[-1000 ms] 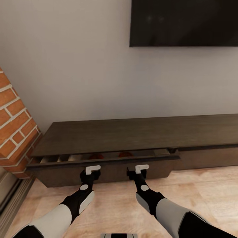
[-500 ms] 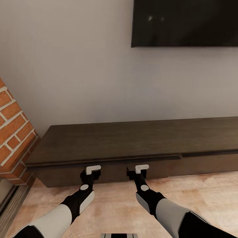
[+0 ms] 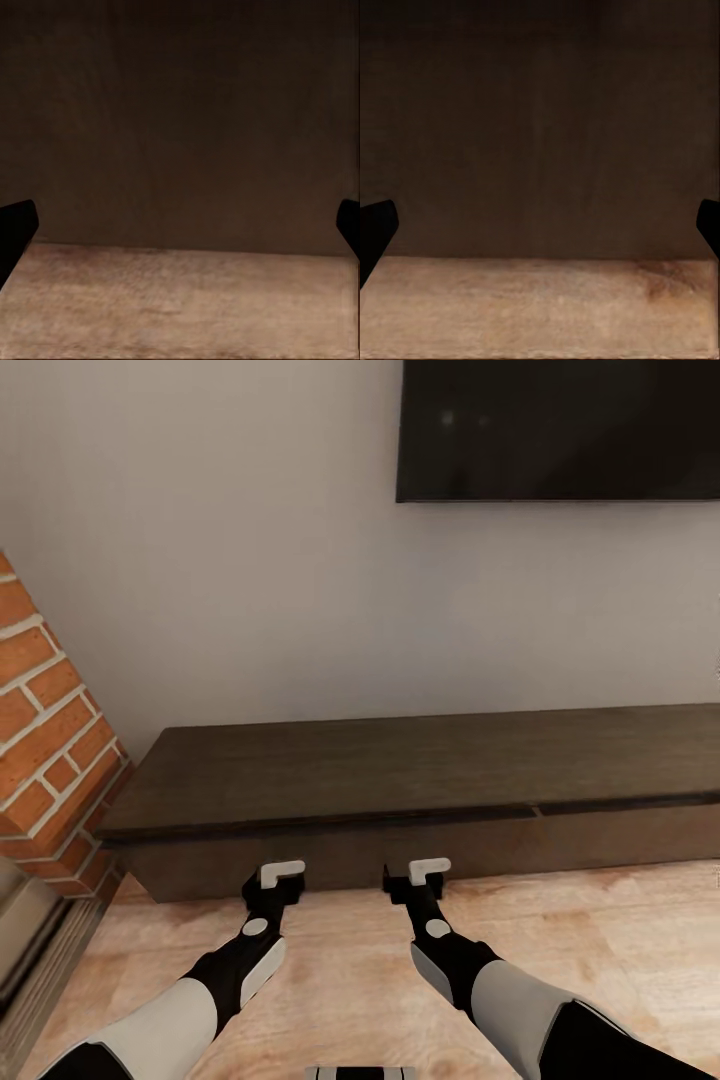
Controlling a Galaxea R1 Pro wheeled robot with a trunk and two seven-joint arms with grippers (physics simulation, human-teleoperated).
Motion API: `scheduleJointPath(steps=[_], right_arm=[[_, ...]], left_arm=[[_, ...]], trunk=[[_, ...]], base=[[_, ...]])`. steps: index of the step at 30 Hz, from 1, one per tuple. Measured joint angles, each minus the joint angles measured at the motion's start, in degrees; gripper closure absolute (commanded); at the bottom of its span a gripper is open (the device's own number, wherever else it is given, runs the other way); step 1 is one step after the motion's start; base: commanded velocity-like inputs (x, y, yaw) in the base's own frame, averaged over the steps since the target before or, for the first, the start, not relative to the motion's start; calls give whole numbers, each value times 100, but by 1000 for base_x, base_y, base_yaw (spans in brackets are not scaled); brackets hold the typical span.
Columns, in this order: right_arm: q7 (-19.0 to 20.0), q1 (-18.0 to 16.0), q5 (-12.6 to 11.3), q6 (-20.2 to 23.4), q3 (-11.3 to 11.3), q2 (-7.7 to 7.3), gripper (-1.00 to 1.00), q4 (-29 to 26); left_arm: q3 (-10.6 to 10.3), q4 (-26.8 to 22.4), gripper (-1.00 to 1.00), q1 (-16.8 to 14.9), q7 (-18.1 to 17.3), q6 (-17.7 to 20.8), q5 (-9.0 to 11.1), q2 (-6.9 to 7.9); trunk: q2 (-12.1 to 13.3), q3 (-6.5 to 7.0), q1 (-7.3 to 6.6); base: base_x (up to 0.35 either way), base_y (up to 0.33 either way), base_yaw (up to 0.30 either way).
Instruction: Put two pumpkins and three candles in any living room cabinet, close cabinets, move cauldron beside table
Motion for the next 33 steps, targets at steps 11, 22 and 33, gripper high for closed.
scheduleJointPath(steps=[11, 22, 33], right_arm=[[-22, 0, -20, 175, 0, -8, -100, -39], [-1103, 8, -104, 2425, -42, -27, -100, -1828], [-1695, 20, -597, 3789, -53, -31, -100, -2383]], left_arm=[[19, -34, -100, 0, -56, 102, 17, -9], [420, -2540, -100, 143, -71, 4405, 862, 659], [906, -5258, -100, 905, 845, 6124, 1655, 1170]], trunk=[[0, 0, 0], [0, 1, -3], [9, 155, -22]], base=[[-343, 0, 0], [-259, 0, 0], [-9, 0, 0]])
